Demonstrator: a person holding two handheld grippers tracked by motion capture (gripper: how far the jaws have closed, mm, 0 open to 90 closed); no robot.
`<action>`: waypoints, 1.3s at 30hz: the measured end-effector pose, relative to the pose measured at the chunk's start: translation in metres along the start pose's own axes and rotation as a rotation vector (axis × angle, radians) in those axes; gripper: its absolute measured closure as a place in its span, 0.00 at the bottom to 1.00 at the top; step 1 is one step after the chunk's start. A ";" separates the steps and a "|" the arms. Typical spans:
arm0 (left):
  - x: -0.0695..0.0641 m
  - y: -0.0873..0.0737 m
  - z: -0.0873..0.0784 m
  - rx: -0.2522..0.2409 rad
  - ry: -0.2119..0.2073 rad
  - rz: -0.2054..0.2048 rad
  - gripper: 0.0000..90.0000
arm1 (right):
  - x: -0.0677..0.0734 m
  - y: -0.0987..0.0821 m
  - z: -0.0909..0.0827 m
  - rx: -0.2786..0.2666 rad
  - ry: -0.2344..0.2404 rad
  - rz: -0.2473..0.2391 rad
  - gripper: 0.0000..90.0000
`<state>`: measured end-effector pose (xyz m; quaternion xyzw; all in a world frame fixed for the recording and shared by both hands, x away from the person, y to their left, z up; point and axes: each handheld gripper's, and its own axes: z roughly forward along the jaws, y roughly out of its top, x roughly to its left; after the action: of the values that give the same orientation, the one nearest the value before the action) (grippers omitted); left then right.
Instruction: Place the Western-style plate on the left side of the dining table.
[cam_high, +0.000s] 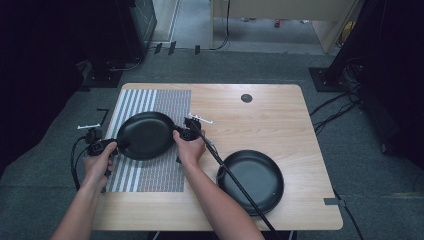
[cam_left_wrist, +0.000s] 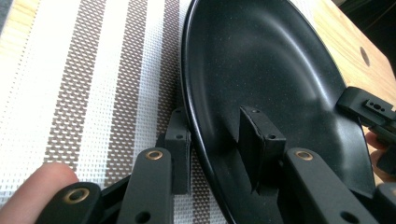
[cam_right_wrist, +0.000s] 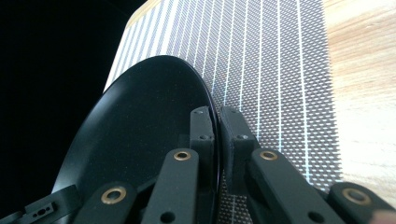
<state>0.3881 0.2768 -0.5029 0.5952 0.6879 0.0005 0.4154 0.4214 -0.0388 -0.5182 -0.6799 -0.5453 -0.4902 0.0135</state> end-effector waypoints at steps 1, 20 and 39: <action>0.000 0.001 0.000 -0.002 0.002 0.000 0.73 | 0.000 0.000 0.001 0.002 0.003 0.001 0.94; -0.006 -0.001 0.005 -0.019 -0.016 0.043 0.44 | 0.004 0.011 0.000 -0.039 0.006 -0.092 0.68; -0.016 -0.023 -0.020 -0.061 0.073 0.155 0.17 | 0.005 0.032 -0.074 -0.036 0.085 -0.340 0.46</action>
<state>0.3575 0.2669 -0.4920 0.6333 0.6541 0.0751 0.4067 0.3973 -0.0887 -0.4598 -0.5569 -0.6424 -0.5232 -0.0586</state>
